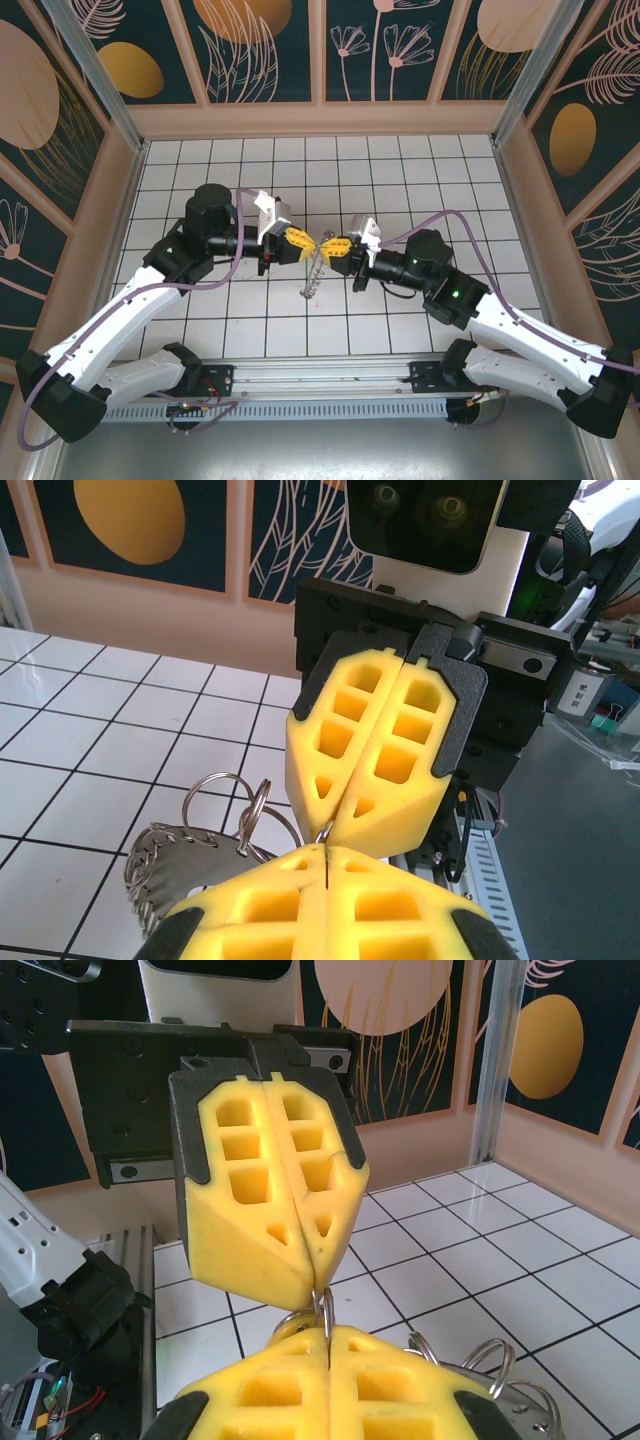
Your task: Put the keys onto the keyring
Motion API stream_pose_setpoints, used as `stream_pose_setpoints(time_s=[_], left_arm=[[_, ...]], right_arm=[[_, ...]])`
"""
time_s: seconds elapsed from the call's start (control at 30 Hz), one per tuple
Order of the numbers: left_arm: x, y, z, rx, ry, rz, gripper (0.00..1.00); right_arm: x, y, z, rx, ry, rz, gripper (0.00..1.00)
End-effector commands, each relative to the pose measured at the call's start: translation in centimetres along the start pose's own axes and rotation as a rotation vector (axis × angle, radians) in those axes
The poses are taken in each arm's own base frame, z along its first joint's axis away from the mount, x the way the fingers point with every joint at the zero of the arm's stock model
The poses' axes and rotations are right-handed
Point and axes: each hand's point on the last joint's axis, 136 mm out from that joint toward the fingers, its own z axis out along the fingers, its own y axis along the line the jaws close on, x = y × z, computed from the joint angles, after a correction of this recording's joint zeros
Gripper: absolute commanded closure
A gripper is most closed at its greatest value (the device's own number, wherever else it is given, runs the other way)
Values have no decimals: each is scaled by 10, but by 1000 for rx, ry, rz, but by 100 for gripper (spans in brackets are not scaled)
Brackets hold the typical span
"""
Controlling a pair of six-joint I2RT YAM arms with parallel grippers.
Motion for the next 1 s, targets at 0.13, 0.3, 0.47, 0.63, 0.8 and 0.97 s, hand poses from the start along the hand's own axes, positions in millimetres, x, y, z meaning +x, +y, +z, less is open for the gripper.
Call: stream_pose_setpoints(time_s=[0.13,0.3,0.47,0.63,0.8,0.97], left_arm=[[-15,-2,-4,-21,-34,53,100],[-15,-1,-4,-32,-39,56,100],[-15,3,-4,-52,-37,58,100],[-14,4,-4,-56,-32,58,100],[-14,4,-4,-56,-34,56,100],[-12,5,-4,-62,-31,53,100]], right_arm=[[-21,4,1,-8,-47,-28,100],[-23,7,0,-18,-54,-33,100],[-24,9,0,-29,-59,-35,100],[-24,11,2,-40,-59,-33,100],[-25,13,3,-47,-65,-35,100],[-27,13,2,-47,-72,-37,100]])
